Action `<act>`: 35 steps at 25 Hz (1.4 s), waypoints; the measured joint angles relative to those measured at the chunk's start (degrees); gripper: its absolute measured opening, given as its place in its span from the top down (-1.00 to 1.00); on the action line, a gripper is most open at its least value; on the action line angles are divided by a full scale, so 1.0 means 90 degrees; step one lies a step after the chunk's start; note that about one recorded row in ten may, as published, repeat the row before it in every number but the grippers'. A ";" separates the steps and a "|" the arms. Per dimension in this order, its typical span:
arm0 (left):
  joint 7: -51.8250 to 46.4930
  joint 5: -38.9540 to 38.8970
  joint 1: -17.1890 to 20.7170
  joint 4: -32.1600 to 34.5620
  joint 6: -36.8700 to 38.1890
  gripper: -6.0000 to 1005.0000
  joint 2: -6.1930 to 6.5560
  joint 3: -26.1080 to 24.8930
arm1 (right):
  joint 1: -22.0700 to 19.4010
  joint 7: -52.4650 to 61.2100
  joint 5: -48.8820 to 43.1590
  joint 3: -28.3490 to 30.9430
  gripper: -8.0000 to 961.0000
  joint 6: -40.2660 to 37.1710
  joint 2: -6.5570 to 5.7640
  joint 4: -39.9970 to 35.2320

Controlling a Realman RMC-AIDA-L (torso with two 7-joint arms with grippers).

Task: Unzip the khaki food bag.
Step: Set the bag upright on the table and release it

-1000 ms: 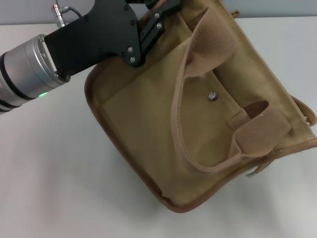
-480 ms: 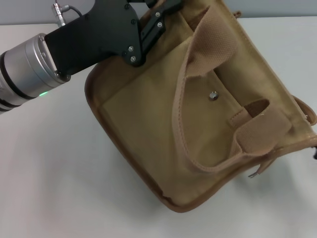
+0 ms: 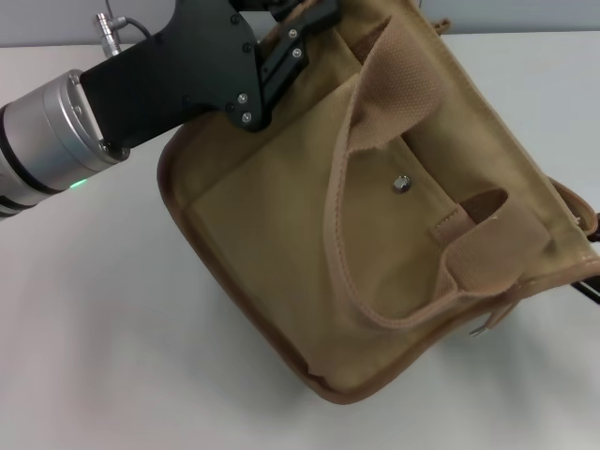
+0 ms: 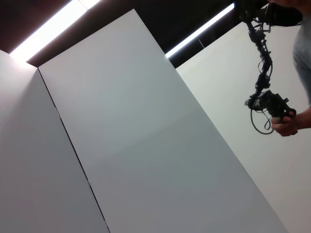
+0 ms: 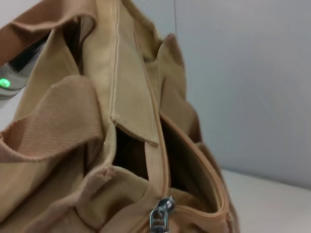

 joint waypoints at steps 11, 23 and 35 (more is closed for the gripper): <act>0.0020 0.0000 0.0071 -0.0008 0.0033 0.59 0.0000 0.0000 | 0.0496 0.0405 -0.0579 0.0021 0.71 0.0130 0.0045 -0.0150; 0.0089 0.0029 0.0200 -0.0660 -0.0116 0.58 0.0000 0.0000 | 0.1561 0.1214 0.0055 0.0002 0.90 0.1695 0.0077 -0.0817; 0.0014 0.0129 0.0672 -0.1821 -0.0715 0.58 0.0000 -0.0001 | 0.2177 0.1339 0.0427 -0.0629 0.88 0.2972 0.0052 -0.1088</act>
